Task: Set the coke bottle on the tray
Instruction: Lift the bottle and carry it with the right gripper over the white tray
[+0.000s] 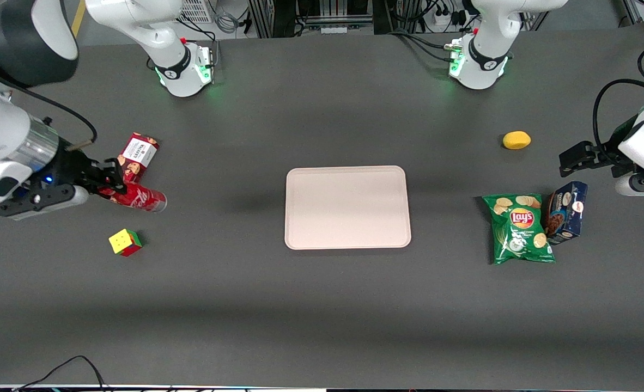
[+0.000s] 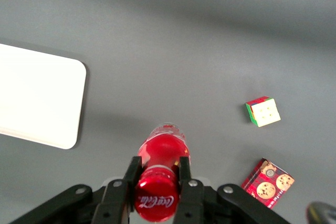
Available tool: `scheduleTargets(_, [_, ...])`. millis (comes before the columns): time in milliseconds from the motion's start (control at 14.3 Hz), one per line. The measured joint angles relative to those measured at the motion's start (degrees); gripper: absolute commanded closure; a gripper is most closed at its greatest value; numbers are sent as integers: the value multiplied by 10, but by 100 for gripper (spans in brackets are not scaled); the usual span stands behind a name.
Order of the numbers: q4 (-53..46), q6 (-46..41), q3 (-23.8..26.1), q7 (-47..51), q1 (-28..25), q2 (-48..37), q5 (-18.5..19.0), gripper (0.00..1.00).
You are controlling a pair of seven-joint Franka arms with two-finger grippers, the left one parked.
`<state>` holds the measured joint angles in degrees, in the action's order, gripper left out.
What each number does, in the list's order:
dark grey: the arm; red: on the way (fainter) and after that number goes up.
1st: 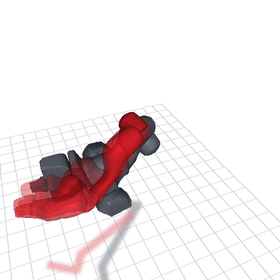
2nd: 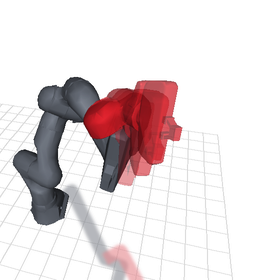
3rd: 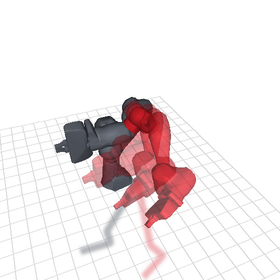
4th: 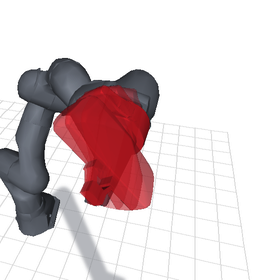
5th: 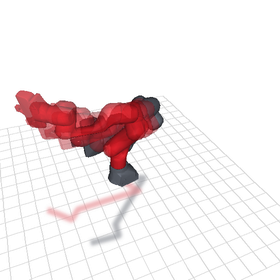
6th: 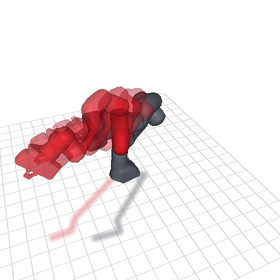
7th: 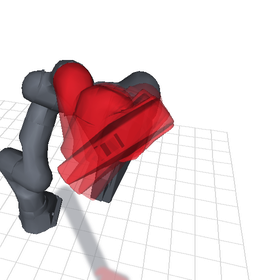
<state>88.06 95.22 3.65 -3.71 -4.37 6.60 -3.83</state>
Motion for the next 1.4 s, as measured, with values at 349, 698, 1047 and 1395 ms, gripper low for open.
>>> scheduleTargets(349, [-8,-7,2,94,-51,7,-1,100])
scheduleTargets(698, [-12,19,9,327,-216,15,-6,100])
scheduleTargets(1047, [4,127,10,439,-293,64,-3,100])
scheduleTargets(1395, [25,207,10,441,-295,150,40,100])
